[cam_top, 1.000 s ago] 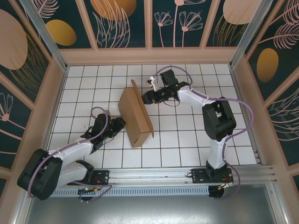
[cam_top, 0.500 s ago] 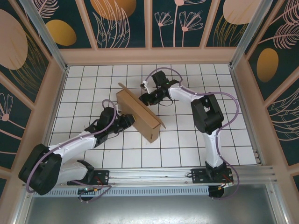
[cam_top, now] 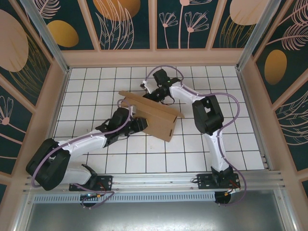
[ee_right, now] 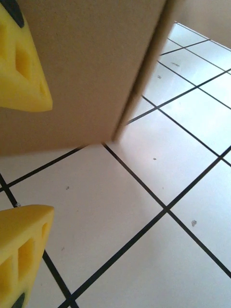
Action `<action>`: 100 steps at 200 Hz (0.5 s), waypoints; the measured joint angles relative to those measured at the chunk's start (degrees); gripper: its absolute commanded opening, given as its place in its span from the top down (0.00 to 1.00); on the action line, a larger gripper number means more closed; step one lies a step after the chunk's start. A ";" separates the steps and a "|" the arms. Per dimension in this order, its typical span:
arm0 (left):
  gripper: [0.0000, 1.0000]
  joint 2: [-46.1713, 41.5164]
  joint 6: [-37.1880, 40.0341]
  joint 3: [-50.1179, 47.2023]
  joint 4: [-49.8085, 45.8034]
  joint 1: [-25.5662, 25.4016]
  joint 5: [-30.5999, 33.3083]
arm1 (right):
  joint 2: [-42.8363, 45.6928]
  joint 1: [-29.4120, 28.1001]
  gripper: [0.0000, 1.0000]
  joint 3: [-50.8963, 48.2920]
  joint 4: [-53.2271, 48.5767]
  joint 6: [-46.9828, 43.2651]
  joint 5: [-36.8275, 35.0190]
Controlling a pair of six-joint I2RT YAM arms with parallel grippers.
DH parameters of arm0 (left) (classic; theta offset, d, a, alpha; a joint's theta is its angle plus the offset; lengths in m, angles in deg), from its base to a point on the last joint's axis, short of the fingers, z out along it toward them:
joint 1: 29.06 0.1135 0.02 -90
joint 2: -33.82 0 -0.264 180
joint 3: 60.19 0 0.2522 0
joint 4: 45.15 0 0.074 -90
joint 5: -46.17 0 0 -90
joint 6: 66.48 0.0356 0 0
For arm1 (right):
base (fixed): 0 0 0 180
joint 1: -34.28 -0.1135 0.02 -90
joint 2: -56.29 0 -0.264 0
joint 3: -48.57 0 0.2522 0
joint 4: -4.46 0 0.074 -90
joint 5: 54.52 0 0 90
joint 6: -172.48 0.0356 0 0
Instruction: Fold the paper box
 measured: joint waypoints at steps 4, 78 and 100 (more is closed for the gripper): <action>0.65 0.26 0.26 0.42 -0.09 -0.35 -0.04 | -0.44 0.00 0.47 0.28 -0.09 -0.26 0.02; 0.62 2.10 7.06 3.72 -2.86 -5.03 -0.35 | -2.69 -2.56 0.52 2.36 -1.49 -2.56 -0.28; 0.61 1.25 9.05 3.72 -4.70 -5.62 0.04 | -1.55 -3.10 0.52 0.79 -1.29 -2.54 -0.33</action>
